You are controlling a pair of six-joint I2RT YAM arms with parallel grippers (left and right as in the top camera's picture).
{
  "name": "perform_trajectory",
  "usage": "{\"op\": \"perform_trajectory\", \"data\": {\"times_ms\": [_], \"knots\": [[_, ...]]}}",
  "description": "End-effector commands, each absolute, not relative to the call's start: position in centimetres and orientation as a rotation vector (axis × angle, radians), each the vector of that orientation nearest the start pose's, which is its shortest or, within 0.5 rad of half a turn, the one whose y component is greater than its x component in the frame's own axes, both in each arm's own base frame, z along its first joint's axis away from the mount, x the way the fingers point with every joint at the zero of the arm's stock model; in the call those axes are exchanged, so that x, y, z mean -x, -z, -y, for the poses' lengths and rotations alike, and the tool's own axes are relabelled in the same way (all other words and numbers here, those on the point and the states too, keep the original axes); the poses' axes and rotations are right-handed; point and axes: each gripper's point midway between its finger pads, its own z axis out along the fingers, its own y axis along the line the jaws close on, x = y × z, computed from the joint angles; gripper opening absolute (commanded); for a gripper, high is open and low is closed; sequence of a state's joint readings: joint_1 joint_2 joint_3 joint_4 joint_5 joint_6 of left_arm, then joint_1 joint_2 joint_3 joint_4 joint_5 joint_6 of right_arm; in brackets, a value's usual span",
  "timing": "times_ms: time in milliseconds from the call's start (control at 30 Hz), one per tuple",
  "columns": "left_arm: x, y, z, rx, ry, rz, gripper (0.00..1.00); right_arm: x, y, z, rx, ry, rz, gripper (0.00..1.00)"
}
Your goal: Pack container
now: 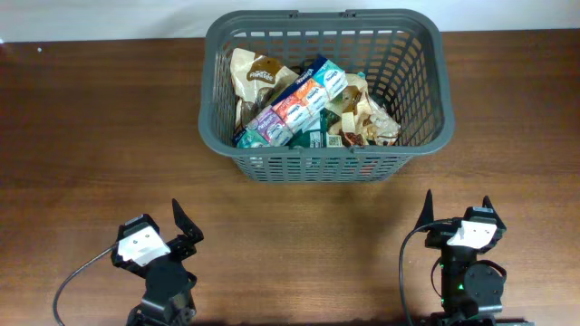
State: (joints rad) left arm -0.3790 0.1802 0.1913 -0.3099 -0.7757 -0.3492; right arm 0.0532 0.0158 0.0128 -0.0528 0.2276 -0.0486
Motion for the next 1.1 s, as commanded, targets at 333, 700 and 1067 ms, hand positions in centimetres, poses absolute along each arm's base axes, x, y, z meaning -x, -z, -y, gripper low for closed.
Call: {"op": "perform_trajectory", "data": {"times_ms": [333,700,1067], "knots": [[-22.2,-16.2,-4.3,0.504,-0.218,-1.717,0.99,-24.3,-16.1,2.7,-0.1,0.19,-1.627,0.99],[-22.2,-16.3,-4.3,0.505,-0.217,-1.715,0.99,-24.3,-16.1,2.7,-0.1,0.19,-1.627,0.99],[-23.6,-25.2,-3.9,0.535,0.083,-1.346,0.99,-24.3,-16.1,2.7,-0.1,0.19,-1.627,0.99]]}}
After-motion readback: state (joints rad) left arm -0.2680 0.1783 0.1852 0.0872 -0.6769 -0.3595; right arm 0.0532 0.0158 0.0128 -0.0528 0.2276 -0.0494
